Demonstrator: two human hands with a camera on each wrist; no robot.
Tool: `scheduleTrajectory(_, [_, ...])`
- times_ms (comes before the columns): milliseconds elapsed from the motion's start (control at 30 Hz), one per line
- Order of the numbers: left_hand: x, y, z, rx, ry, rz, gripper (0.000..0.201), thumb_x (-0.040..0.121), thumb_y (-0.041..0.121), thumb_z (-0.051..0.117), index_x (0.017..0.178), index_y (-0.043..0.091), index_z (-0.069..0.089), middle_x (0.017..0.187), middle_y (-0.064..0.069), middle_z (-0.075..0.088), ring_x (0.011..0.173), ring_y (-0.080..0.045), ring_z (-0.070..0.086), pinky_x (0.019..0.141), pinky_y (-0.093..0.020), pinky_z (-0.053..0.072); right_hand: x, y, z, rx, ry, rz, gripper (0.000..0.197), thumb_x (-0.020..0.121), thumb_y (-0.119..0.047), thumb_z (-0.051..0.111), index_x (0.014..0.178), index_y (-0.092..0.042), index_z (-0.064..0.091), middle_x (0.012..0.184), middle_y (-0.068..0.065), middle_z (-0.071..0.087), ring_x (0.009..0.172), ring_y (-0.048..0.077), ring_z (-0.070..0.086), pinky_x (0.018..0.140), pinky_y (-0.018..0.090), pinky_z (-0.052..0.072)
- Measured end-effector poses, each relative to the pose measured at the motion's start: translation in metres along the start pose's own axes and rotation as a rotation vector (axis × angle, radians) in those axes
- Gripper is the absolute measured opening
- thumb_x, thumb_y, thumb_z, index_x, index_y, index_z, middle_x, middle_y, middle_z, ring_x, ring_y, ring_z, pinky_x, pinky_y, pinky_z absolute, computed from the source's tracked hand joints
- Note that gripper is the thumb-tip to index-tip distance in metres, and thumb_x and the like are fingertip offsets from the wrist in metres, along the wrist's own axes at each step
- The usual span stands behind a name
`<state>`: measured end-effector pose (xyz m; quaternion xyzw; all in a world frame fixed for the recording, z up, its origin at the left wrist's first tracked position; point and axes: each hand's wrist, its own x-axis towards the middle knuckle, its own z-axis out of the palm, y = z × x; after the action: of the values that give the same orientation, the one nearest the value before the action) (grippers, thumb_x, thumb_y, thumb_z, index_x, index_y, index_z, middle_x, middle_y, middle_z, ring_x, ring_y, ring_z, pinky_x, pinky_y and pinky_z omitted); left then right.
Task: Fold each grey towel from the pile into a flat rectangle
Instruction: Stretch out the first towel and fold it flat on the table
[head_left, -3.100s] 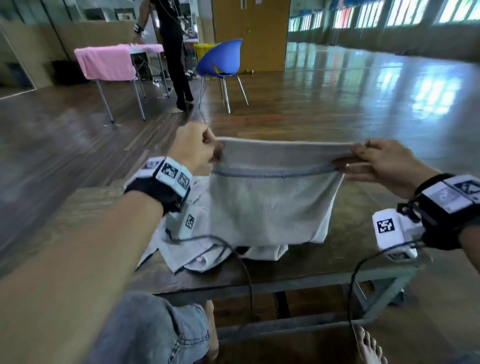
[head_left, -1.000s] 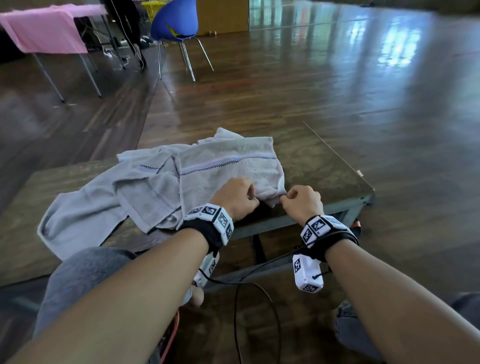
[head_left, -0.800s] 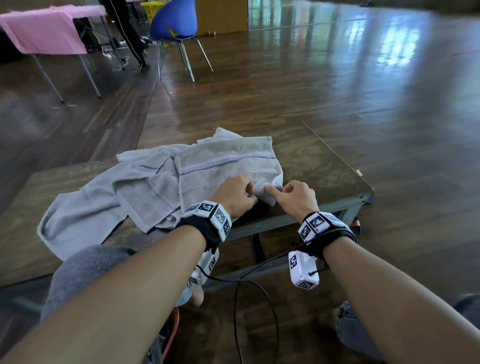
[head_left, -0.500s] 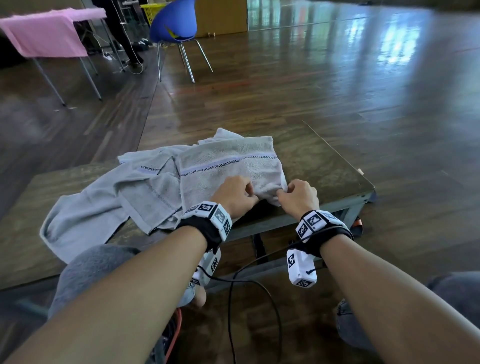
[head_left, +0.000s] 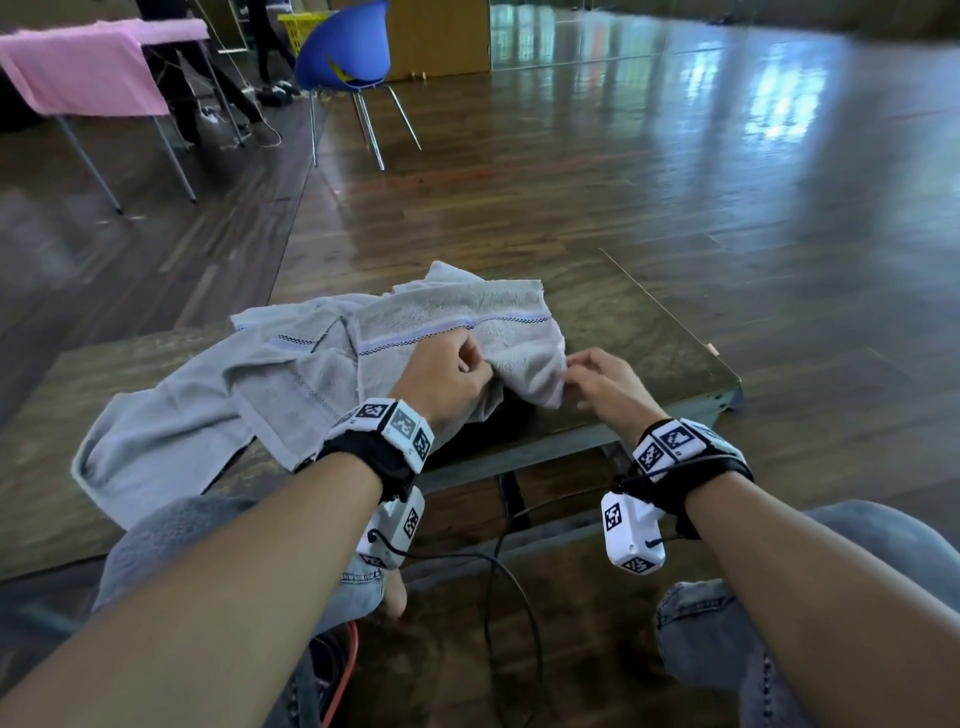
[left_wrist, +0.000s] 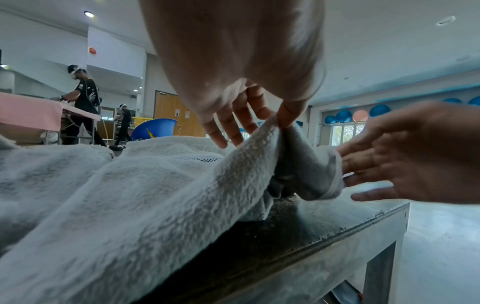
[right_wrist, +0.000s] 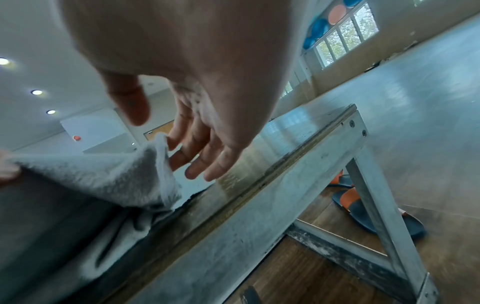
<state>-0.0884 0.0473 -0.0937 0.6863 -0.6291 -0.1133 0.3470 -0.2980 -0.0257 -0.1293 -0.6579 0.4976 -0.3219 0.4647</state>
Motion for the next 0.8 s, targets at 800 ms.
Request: scheduleTrajectory(800, [-0.015, -0.024, -0.004, 0.120, -0.303, -0.186, 0.018, 0.088, 0.032, 0.069, 0.078, 0.017, 0.067, 0.081, -0.001, 0.069, 0.078, -0.018, 0.066, 0.077, -0.034, 0.055, -0.001, 0.011, -0.015, -0.492, 0.200, 0.271, 0.015, 0.085, -0.016, 0.044, 0.085, -0.019, 0.059, 0.088, 0.003, 0.052, 0.074, 0.026, 0.052, 0.070, 0.036, 0.043])
